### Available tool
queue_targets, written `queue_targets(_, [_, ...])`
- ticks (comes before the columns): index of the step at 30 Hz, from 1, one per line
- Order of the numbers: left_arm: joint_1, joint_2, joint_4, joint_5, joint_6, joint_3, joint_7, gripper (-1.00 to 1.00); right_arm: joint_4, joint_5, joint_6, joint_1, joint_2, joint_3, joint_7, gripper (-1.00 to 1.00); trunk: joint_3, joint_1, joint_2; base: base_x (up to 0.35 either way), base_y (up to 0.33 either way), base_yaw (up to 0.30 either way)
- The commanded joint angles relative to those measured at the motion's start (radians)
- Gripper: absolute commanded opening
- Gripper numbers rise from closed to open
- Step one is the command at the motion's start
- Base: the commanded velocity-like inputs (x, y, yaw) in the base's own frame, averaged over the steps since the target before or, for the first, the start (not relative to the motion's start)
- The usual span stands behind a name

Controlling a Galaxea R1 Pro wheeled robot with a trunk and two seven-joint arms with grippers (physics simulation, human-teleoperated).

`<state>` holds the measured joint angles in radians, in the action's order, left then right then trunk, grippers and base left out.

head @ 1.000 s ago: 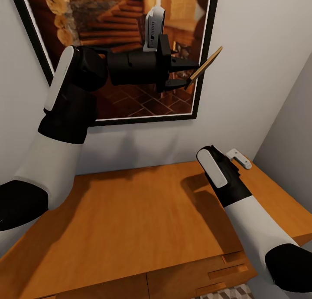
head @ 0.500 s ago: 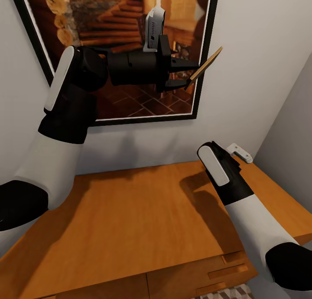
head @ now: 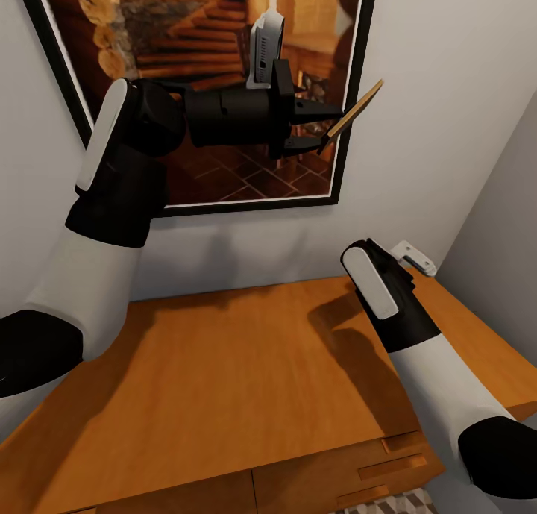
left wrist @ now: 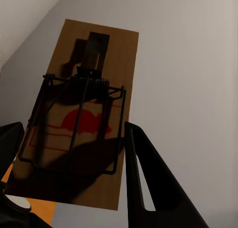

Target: Take the four mousetraps from the cabinet in the bathroom and place them on the bathroom floor. Make sure all four end up on the same floor surface, and ensure that at least two of them are either under or directly next to the same bathroom sink.

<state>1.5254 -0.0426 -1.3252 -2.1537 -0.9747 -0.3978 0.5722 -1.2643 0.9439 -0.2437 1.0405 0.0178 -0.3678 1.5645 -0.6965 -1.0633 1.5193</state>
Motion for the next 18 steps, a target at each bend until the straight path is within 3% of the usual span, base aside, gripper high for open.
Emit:
queue_targets(1, [0.001, 0.0, 0.0, -0.009, -0.001, 0.001, 0.009, -1.0, -0.001, 0.006, -0.008, 0.001, 0.001, -0.003, 0.006, -1.0, -0.001, 0.0, 0.001, 0.0, 0.0, 0.0])
queue_targets(10, [0.001, 0.0, -0.003, -0.009, -0.002, 0.001, 0.009, -1.0, -0.003, 0.002, -0.007, 0.001, 0.002, -0.051, 0.006, -1.0, -0.001, 0.0, 0.001, 0.0, 0.0, 0.0])
queue_targets(18, [0.001, -0.001, -0.006, -0.009, -0.001, 0.002, 0.009, -1.0, -0.006, 0.001, -0.006, 0.001, 0.002, -0.06, 0.006, -1.0, -0.001, 0.0, 0.001, 0.0, 0.0, 0.0])
